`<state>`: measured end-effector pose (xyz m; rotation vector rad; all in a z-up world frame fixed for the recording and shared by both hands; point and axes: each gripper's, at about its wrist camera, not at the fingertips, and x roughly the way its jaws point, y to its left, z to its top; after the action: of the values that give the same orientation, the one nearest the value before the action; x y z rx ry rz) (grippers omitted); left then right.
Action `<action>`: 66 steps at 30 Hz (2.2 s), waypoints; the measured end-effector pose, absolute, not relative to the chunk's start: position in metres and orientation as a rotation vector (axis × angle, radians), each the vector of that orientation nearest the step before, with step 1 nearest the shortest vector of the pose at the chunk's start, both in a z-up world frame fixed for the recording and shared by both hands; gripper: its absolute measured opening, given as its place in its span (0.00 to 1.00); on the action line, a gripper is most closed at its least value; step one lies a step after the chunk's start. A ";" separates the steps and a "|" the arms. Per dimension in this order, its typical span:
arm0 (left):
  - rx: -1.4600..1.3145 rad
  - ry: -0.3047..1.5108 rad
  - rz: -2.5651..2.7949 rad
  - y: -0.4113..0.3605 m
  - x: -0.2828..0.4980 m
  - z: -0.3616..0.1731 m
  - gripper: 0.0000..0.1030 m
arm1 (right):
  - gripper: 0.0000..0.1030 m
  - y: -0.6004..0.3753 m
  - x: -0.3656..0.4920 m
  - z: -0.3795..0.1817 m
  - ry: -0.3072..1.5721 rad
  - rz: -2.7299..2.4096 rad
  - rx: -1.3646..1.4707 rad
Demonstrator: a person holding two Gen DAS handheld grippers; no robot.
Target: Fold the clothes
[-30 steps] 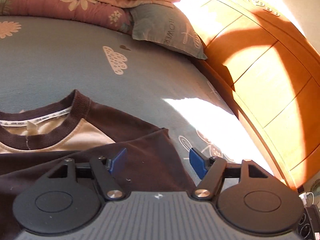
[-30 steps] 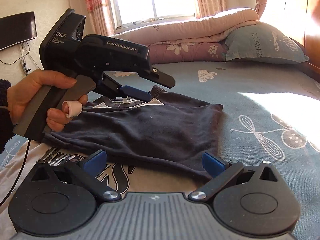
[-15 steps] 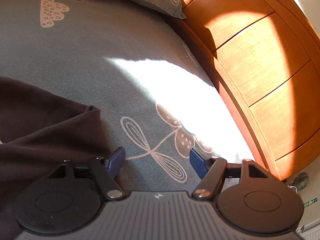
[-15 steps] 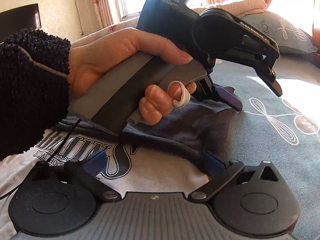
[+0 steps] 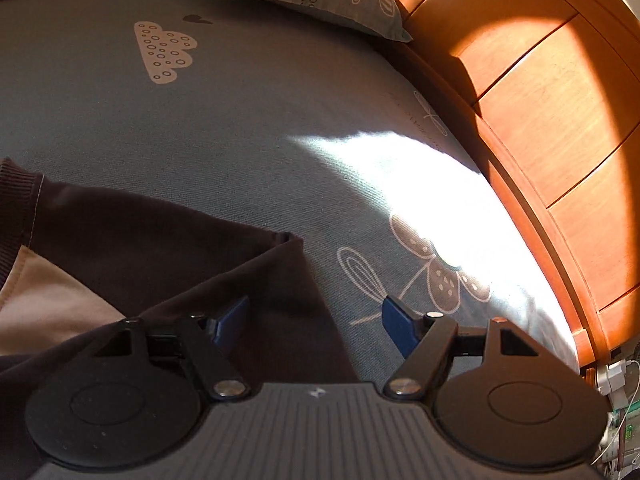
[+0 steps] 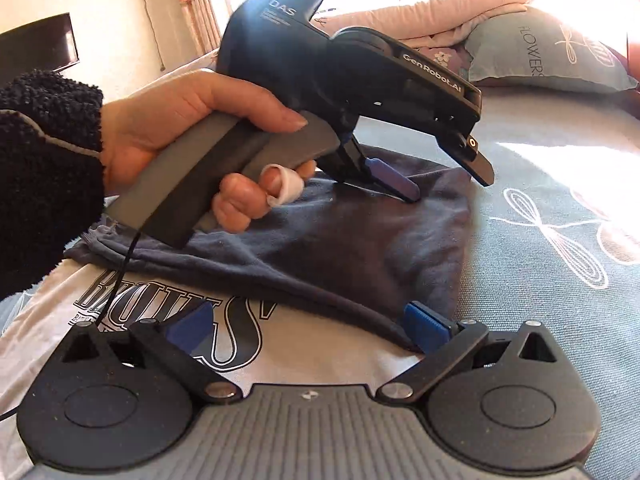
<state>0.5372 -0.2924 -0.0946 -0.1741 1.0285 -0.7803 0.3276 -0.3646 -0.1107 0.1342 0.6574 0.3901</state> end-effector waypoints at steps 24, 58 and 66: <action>-0.229 0.929 -0.527 -0.162 0.518 -0.066 0.70 | 1.00 -0.356 0.321 -0.116 0.641 0.377 0.069; -0.136 0.879 -0.459 -0.076 0.370 -0.098 0.75 | 1.00 -0.352 0.320 -0.117 0.633 0.368 0.052; -0.085 0.844 -0.388 -0.073 0.404 -0.075 0.76 | 1.00 -0.351 0.320 -0.118 0.633 0.367 0.047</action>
<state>0.4043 -0.0729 -0.0754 -0.0847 0.8442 -0.3880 0.3198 -0.3510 -0.1175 0.0466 0.6330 0.3666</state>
